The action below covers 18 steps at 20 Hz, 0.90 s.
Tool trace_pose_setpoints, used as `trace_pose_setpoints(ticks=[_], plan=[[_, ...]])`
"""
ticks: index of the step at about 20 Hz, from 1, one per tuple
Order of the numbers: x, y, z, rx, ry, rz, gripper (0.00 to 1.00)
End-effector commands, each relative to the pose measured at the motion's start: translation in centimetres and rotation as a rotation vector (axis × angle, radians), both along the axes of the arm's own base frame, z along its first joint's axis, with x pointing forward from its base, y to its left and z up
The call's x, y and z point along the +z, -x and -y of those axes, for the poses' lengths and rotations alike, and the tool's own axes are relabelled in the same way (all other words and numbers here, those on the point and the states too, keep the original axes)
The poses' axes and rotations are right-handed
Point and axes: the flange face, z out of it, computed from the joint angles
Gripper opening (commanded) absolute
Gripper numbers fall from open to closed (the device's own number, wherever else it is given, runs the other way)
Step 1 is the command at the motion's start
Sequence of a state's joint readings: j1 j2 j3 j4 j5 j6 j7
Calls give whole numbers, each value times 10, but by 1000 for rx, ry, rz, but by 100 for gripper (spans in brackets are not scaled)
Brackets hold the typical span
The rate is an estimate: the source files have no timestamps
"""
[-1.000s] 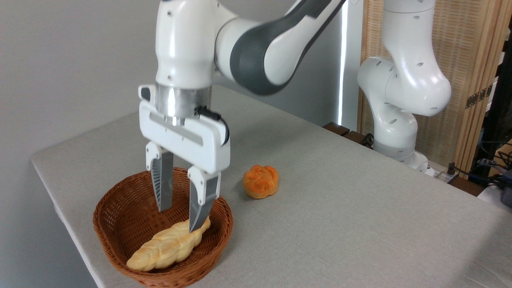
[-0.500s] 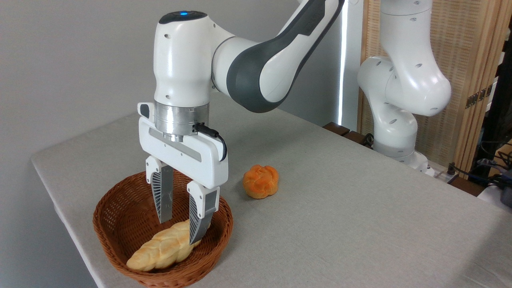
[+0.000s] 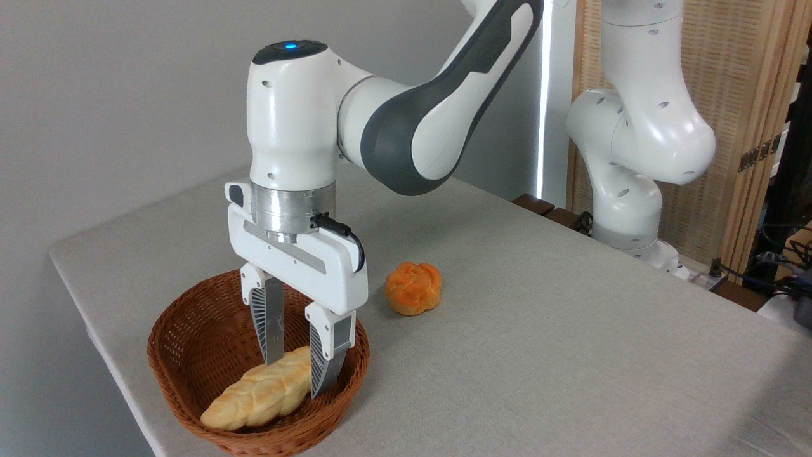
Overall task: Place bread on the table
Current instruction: 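Close the gripper on the end of the golden bread roll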
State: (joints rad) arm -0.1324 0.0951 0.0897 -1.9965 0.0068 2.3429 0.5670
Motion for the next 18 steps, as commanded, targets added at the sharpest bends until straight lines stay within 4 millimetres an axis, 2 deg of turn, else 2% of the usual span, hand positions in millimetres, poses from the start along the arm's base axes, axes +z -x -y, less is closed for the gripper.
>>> trace_pose_setpoints(ticks=[1, 13, 18], plan=[[-16, 4, 2, -7, 7, 38, 100], [-22, 4, 5, -14, 6, 34, 98], [-22, 4, 6, -18, 6, 35, 65]])
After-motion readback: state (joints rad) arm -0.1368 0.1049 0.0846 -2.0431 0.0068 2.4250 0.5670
